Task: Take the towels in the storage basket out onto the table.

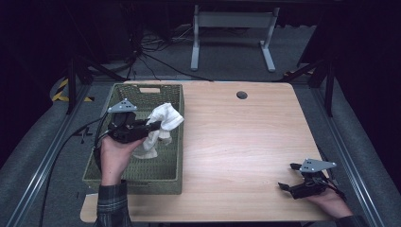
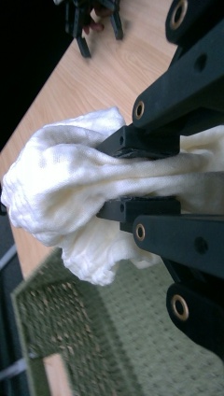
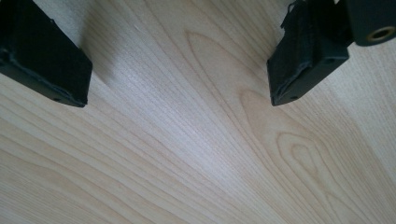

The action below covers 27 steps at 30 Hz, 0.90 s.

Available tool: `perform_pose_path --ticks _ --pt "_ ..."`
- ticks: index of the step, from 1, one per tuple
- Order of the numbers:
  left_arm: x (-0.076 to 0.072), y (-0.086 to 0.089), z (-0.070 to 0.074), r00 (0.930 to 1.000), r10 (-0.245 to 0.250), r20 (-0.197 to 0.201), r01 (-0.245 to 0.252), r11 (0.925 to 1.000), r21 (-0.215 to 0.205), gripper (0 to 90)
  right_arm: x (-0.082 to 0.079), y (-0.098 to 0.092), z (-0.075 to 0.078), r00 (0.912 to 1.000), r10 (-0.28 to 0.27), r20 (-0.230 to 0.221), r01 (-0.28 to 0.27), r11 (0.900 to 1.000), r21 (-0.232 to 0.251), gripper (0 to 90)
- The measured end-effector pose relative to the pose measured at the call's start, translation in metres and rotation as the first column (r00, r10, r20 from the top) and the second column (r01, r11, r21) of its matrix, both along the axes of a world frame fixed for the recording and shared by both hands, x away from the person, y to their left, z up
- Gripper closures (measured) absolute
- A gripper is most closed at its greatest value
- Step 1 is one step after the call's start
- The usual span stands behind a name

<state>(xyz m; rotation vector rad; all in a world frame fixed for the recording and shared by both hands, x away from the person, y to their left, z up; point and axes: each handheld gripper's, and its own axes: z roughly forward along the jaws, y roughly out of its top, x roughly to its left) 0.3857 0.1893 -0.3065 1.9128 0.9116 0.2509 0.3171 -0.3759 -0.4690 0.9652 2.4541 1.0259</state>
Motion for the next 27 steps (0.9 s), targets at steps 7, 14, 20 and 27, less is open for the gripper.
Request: perform_pose_path --ticks 7,14,20,27 --pt "-0.008 -0.016 0.021 0.9971 -0.050 0.057 0.051 0.9986 -0.016 74.9 0.000 0.000 0.000 1.0000 0.000 0.000 0.000 1.000 0.000 6.7" --pt "-0.008 -0.041 0.028 0.9884 -0.136 0.068 0.138 0.9902 -0.026 75.0 0.000 0.000 0.000 1.0000 0.002 0.000 -0.002 1.000 0.001 6.7" --pt "-0.010 -0.062 0.031 0.9755 -0.206 0.079 0.207 0.9782 -0.012 75.1 0.000 -0.002 0.000 0.9999 0.014 -0.001 -0.014 1.000 0.002 6.7" --pt "-0.011 -0.080 0.029 0.9560 -0.282 0.080 0.284 0.9588 -0.011 75.1 0.000 -0.001 0.000 0.9998 0.022 0.003 -0.022 1.000 0.000 6.7"
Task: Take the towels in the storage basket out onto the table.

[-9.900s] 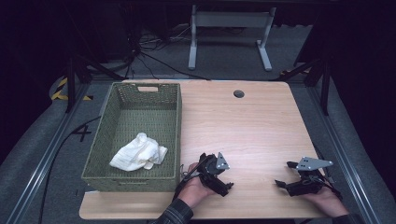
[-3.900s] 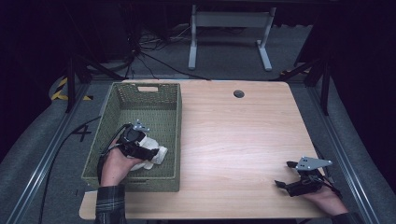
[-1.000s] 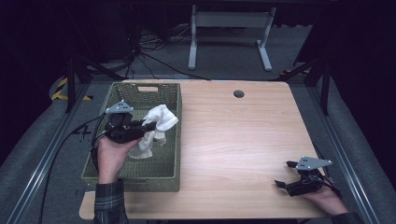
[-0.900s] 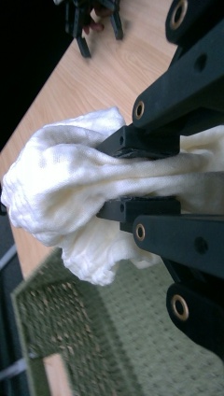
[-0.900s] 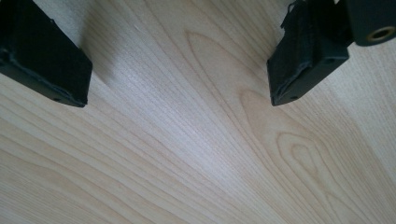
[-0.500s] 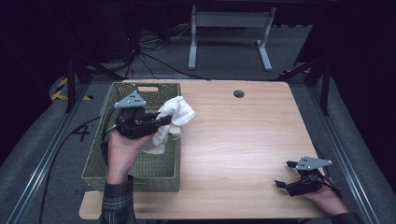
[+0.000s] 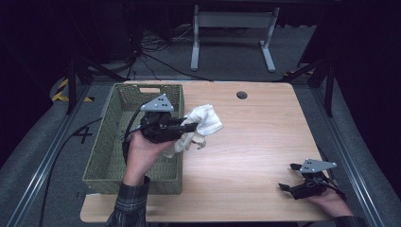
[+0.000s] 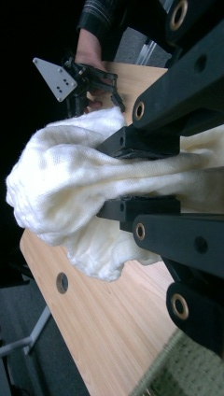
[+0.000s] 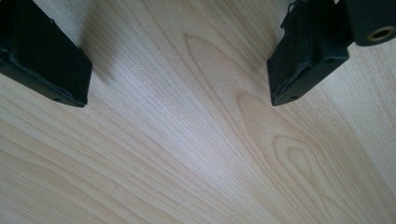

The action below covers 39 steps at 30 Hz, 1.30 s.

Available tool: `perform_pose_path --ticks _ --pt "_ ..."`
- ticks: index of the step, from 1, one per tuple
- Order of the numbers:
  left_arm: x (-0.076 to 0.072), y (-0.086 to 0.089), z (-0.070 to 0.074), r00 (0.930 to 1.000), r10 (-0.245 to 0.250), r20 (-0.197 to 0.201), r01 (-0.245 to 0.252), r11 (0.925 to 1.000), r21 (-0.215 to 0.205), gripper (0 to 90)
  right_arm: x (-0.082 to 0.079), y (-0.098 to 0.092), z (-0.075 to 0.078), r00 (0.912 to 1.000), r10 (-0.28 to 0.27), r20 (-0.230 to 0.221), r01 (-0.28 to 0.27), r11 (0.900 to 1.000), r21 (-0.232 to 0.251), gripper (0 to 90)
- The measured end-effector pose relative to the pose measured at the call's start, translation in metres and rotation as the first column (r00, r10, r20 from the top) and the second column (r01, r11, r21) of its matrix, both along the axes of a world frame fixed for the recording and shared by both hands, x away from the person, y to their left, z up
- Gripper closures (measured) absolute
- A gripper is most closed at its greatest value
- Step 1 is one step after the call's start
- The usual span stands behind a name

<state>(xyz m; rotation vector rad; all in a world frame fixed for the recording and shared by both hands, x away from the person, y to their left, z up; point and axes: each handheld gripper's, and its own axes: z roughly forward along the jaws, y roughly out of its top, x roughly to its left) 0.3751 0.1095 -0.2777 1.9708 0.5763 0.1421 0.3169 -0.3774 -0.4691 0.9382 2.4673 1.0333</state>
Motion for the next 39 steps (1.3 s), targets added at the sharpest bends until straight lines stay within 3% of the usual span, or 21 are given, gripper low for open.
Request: perform_pose_path --ticks 7,18,29,39 --pt "0.006 -0.018 0.001 0.9977 -0.068 0.001 0.068 0.9971 -0.035 75.3 -0.001 0.000 0.000 1.0000 -0.005 -0.002 0.005 1.000 -0.002 6.7" --pt "-0.002 -0.058 0.012 0.9914 -0.129 0.021 0.130 0.9914 -0.016 75.4 -0.001 0.000 0.000 1.0000 -0.002 -0.003 0.002 1.000 -0.001 6.7" --pt "0.000 -0.099 -0.014 0.9845 -0.175 -0.006 0.175 0.9843 0.024 75.5 -0.001 0.000 0.000 1.0000 0.003 -0.003 -0.003 1.000 -0.002 6.4" --pt "0.006 -0.135 -0.047 0.9783 -0.200 -0.056 0.204 0.9735 0.102 75.4 0.000 0.001 0.000 1.0000 0.002 -0.003 -0.002 1.000 -0.002 5.7"
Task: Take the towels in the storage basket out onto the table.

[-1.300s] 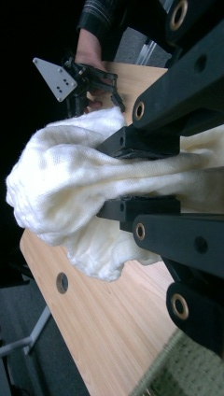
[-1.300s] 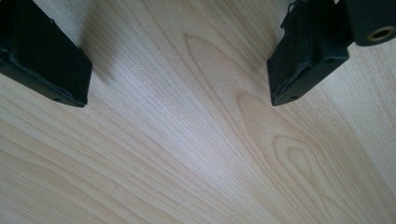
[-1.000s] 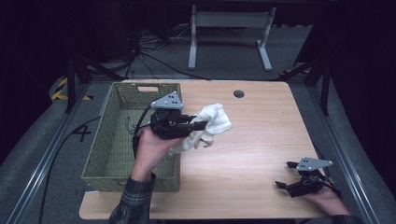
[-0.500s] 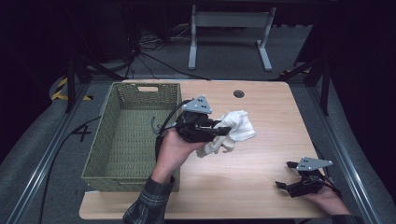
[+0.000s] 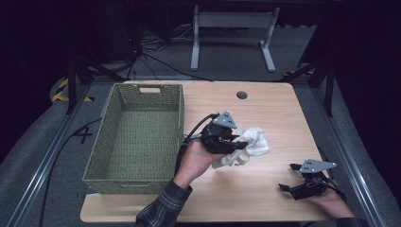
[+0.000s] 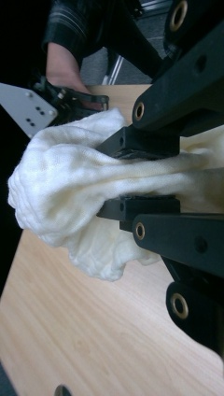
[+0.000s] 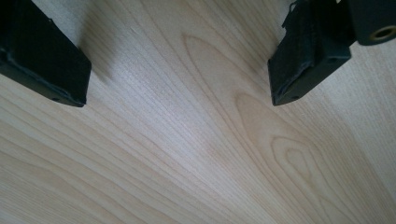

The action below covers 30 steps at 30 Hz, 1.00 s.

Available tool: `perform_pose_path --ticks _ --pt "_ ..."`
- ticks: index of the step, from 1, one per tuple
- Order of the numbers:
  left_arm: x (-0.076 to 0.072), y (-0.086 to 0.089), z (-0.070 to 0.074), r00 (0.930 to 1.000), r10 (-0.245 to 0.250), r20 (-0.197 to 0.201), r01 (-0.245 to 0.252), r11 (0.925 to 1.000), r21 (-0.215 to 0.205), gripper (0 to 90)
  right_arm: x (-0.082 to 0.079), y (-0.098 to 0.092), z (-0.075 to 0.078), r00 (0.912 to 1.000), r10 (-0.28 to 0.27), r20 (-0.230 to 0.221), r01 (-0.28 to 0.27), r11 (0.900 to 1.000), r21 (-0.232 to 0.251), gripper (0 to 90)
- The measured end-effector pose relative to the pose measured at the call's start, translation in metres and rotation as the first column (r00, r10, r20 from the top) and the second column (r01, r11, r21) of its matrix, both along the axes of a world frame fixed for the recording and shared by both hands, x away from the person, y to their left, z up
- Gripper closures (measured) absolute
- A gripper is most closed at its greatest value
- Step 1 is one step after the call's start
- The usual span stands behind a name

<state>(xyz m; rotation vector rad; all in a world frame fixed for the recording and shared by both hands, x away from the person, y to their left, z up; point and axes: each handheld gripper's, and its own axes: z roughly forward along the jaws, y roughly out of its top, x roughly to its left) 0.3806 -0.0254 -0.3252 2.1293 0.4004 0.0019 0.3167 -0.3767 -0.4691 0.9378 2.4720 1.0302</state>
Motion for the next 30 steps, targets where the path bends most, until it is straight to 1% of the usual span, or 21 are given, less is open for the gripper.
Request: perform_pose_path --ticks 1,3,5,7,9,10,11,12,14,15,17,19,20,22,23,26,28,30 --pt "0.000 -0.003 -0.003 0.9999 -0.010 0.004 0.010 0.9999 0.010 75.3 0.000 0.000 0.000 1.0000 -0.003 0.000 0.003 1.000 -0.001 5.1" --pt "0.001 -0.009 -0.010 0.9998 -0.017 0.006 0.017 0.9998 0.013 75.3 0.000 0.000 0.000 1.0000 -0.006 -0.001 0.006 1.000 -0.002 5.0" --pt "0.002 -0.015 -0.017 0.9998 -0.020 -0.001 0.020 0.9996 0.019 75.3 0.000 0.000 0.000 1.0000 -0.007 -0.001 0.007 1.000 -0.002 5.0" --pt "0.002 -0.026 -0.029 0.9994 -0.034 0.004 0.034 0.9981 0.050 75.3 0.000 0.000 0.000 1.0000 -0.007 -0.002 0.007 1.000 -0.002 5.0" --pt "0.002 -0.035 -0.041 0.9991 -0.041 -0.006 0.042 0.9965 0.073 75.2 0.000 0.000 0.000 1.0000 -0.008 -0.002 0.008 1.000 -0.001 5.0" --pt "0.002 -0.041 -0.049 0.9987 -0.049 -0.015 0.050 0.9945 0.092 75.2 0.000 0.000 0.000 0.9999 -0.010 -0.002 0.010 1.000 -0.001 5.0" --pt "0.002 -0.045 -0.054 0.9983 -0.057 -0.015 0.058 0.9933 0.100 75.1 0.000 0.000 0.000 0.9999 -0.013 -0.001 0.013 1.000 -0.002 5.0" --pt "0.002 -0.049 -0.061 0.9978 -0.063 -0.020 0.065 0.9915 0.113 75.1 0.000 0.000 0.000 0.9999 -0.015 -0.002 0.015 1.000 -0.001 5.0" --pt "0.001 -0.059 -0.077 0.9968 -0.077 -0.023 0.079 0.9851 0.152 74.9 -0.001 0.001 0.000 0.9999 -0.015 -0.002 0.015 1.000 -0.001 4.9" --pt "0.001 -0.061 -0.080 0.9964 -0.082 -0.021 0.084 0.9831 0.162 74.9 -0.001 0.001 0.000 0.9999 -0.016 -0.003 0.016 1.000 -0.001 5.0" --pt "0.000 -0.065 -0.090 0.9955 -0.089 -0.031 0.094 0.9779 0.187 74.7 -0.001 0.001 0.000 0.9999 -0.017 -0.003 0.017 1.000 -0.001 5.0" --pt "0.000 -0.068 -0.099 0.9953 -0.093 -0.024 0.096 0.9751 0.200 74.5 -0.001 0.001 0.000 0.9998 -0.018 -0.004 0.018 1.000 -0.001 5.0" --pt "0.000 -0.070 -0.103 0.9949 -0.097 -0.027 0.100 0.9715 0.215 74.5 -0.001 0.001 0.000 0.9998 -0.019 -0.003 0.019 1.000 -0.002 5.0" --pt "-0.002 -0.075 -0.111 0.9930 -0.116 -0.023 0.118 0.9621 0.246 74.3 -0.001 0.001 0.000 0.9998 -0.021 -0.004 0.021 1.000 -0.002 4.9" --pt "-0.002 -0.077 -0.114 0.9927 -0.119 -0.020 0.120 0.9618 0.246 74.1 -0.001 0.001 0.000 0.9998 -0.021 -0.002 0.021 1.000 -0.002 4.9" --pt "-0.004 -0.083 -0.121 0.9912 -0.130 -0.026 0.132 0.9557 0.263 73.6 -0.002 0.001 0.000 0.9998 -0.020 -0.003 0.020 1.000 -0.003 4.9" --pt "-0.005 -0.085 -0.125 0.9903 -0.135 -0.032 0.139 0.9539 0.266 72.5 -0.002 0.001 0.000 0.9998 -0.019 -0.003 0.019 1.000 -0.002 4.9" --pt "-0.006 -0.086 -0.124 0.9901 -0.139 -0.021 0.140 0.9529 0.269 70.1 -0.002 0.001 0.000 0.9998 -0.018 -0.002 0.018 1.000 -0.003 4.9"
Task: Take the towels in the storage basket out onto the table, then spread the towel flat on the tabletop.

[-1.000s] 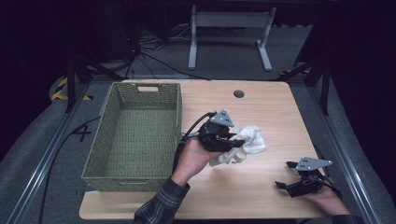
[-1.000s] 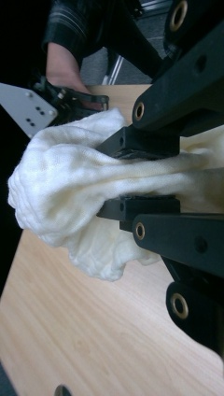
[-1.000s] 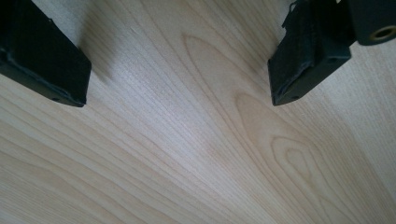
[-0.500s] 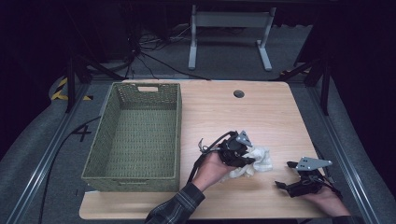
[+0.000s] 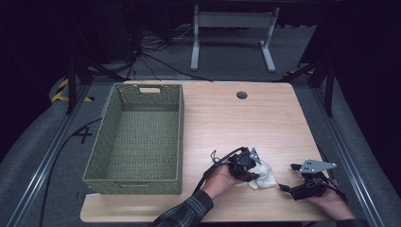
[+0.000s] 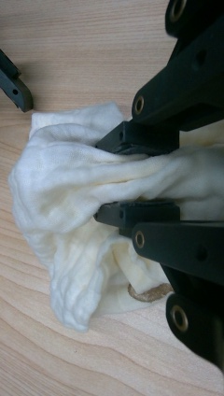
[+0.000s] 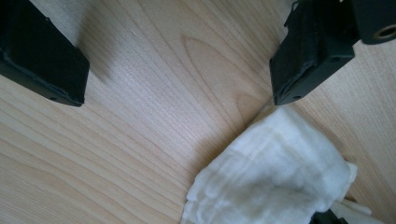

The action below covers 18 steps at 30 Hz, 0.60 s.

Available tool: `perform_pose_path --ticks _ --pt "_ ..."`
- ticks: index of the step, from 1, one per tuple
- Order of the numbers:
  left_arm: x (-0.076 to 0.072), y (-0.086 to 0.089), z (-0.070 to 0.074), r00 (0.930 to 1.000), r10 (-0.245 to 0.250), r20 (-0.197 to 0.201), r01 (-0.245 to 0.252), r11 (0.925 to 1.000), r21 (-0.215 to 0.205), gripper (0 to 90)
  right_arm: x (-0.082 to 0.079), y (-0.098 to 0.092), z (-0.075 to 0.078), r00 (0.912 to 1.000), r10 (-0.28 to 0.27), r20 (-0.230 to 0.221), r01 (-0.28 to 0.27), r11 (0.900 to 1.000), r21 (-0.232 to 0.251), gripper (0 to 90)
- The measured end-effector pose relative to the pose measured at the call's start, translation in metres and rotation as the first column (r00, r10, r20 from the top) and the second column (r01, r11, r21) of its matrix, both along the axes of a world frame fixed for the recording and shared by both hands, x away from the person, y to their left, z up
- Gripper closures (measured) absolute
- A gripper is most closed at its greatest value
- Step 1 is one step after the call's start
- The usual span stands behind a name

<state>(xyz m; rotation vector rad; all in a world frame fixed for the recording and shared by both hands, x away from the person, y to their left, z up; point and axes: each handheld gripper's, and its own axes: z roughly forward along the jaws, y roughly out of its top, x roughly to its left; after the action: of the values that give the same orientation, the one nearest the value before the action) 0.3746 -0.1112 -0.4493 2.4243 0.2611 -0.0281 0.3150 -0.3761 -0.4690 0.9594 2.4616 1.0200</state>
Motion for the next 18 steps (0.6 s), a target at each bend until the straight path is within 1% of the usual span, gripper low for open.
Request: perform_pose_path --ticks 1,2,3,4,5,6,7,9,11,13,14,16,18 --pt "0.000 0.001 0.001 0.9999 0.001 -0.010 -0.001 1.0000 0.000 67.0 0.000 0.000 0.000 1.0000 0.001 -0.001 -0.001 1.000 0.000 4.9" --pt "0.000 0.001 0.001 0.9997 0.000 -0.024 0.000 0.9999 -0.012 60.9 0.000 0.000 0.000 1.0000 0.003 -0.002 -0.003 1.000 0.001 5.6" --pt "-0.001 0.002 0.003 0.9996 -0.003 -0.029 0.002 0.9999 -0.014 54.2 0.000 0.000 0.001 0.9999 0.008 -0.006 -0.008 1.000 -0.003 7.1" --pt "-0.002 0.004 0.006 0.9996 0.000 -0.027 0.000 0.9999 -0.017 50.1 0.000 0.000 0.002 0.9998 0.018 -0.009 -0.018 1.000 -0.009 9.5" --pt "-0.004 0.007 0.009 0.9998 0.005 -0.020 -0.005 0.9997 -0.024 46.1 -0.001 0.000 0.003 0.9994 0.032 -0.016 -0.032 0.999 -0.011 13.8" --pt "-0.005 0.010 0.012 0.9999 0.011 -0.013 -0.011 0.9992 -0.038 43.2 -0.001 0.000 0.005 0.9989 0.044 -0.019 -0.044 0.999 -0.015 16.7" --pt "-0.005 0.014 0.015 0.9999 0.013 -0.009 -0.013 0.9989 -0.045 41.7 -0.001 0.000 0.007 0.9984 0.053 -0.020 -0.053 0.998 -0.016 16.2" --pt "-0.007 0.024 0.021 0.9994 0.035 -0.007 -0.035 0.9978 -0.057 40.5 -0.002 0.000 0.010 0.9987 0.050 -0.009 -0.050 0.999 -0.006 17.0" --pt "-0.009 0.036 0.024 0.9980 0.063 -0.009 -0.064 0.9954 -0.071 40.0 -0.002 0.000 0.013 0.9989 0.047 -0.001 -0.047 0.999 0.015 18.9" --pt "-0.010 0.046 0.025 0.9956 0.094 -0.004 -0.094 0.9932 -0.069 40.3 -0.001 0.001 0.016 0.9986 0.052 -0.007 -0.052 0.998 0.024 20.1" --pt "-0.011 0.052 0.024 0.9931 0.117 -0.005 -0.117 0.9903 -0.074 40.3 -0.001 0.001 0.017 0.9987 0.051 -0.008 -0.051 0.998 0.028 21.3" --pt "-0.012 0.060 0.023 0.9892 0.146 -0.009 -0.146 0.9862 -0.077 40.6 0.002 0.004 0.021 0.9981 0.060 -0.010 -0.060 0.998 0.035 22.3" --pt "-0.014 0.066 0.022 0.9862 0.165 -0.012 -0.165 0.9830 -0.079 40.7 0.004 0.006 0.026 0.9977 0.067 -0.008 -0.066 0.996 0.057 25.4"
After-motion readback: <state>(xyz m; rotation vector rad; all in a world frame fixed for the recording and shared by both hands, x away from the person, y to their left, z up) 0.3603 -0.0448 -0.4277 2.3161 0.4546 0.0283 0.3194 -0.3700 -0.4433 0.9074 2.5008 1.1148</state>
